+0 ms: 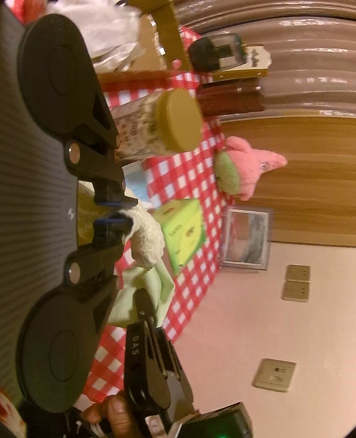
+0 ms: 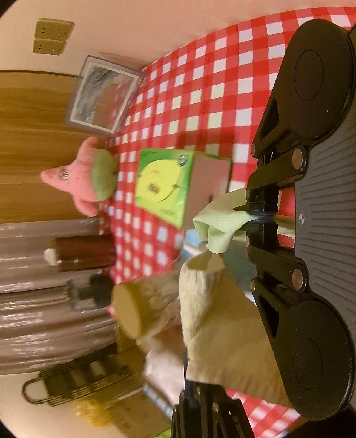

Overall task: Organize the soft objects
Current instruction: 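Lift and carry the cream towel and green cloth over the cardboard box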

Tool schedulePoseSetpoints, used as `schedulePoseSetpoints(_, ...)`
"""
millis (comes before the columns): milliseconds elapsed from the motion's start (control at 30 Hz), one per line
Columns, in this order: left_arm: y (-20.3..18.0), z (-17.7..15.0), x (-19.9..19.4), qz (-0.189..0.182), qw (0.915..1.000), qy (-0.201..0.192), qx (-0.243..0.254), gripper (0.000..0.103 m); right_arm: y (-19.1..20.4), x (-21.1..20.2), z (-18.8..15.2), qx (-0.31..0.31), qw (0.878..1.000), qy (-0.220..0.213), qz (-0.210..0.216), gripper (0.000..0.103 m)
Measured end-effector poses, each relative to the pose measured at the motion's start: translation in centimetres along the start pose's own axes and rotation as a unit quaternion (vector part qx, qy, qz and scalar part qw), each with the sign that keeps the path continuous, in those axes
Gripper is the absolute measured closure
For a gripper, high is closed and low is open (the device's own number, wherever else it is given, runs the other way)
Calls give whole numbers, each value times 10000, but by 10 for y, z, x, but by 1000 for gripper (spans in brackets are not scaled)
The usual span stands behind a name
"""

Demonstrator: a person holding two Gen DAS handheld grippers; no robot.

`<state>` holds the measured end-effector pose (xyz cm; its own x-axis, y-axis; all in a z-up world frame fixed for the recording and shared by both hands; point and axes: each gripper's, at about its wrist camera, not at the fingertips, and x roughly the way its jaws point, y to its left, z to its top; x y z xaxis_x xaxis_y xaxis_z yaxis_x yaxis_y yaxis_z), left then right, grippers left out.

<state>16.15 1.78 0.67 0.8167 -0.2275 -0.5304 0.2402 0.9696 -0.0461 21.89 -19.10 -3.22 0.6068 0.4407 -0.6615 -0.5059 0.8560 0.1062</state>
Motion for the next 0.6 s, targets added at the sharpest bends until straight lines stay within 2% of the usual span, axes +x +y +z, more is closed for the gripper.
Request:
schedulePoseSetpoints(333,25,51,-65,221,9985,-495,-15,96,37,-47,39,-57,9981,-529,320,100)
schedulePoseSetpoints(600,65,73,-120,636,9953,-713,-151,96,84,-59,67,-288,9941,-759,723,100)
